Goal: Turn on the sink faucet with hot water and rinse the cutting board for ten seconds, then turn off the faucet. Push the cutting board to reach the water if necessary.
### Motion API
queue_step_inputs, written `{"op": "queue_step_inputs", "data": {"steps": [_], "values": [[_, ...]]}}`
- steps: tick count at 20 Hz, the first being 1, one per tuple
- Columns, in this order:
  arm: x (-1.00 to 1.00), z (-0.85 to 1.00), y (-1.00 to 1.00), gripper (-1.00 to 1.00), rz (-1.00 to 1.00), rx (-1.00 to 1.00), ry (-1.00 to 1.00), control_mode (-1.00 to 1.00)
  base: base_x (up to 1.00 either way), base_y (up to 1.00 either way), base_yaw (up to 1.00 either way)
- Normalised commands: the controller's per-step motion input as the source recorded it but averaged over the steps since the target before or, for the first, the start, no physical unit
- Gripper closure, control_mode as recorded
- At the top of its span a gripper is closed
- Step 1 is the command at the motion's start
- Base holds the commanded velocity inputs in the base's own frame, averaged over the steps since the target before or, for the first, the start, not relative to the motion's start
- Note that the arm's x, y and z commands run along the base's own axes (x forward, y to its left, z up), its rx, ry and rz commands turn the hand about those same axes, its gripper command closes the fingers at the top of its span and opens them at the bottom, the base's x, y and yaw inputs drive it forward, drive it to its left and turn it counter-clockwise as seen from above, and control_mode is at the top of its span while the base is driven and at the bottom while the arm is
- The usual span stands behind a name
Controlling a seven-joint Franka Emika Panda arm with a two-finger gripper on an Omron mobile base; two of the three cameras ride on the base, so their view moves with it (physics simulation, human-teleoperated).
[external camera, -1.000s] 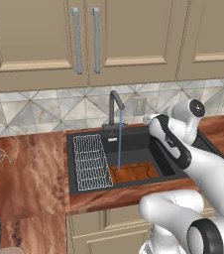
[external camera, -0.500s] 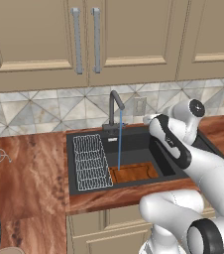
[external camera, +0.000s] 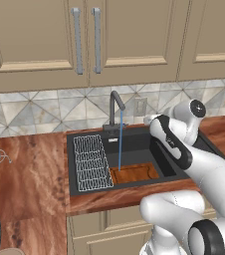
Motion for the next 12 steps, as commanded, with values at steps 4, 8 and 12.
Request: {"op": "queue_step_inputs", "data": {"steps": [4, 8, 12], "values": [[0.00, 0.00, 0.00, -1.00, 0.00, 0.00, 0.00, -1.00, 0.00, 0.00, 0.00], [0.00, 0.00, 0.00, -1.00, 0.00, 0.00, 0.00, -1.00, 0.00, 0.00, 0.00], [0.00, 0.00, 0.00, -1.00, 0.00, 0.00, 0.00, -1.00, 0.00, 0.00, 0.00]]}}
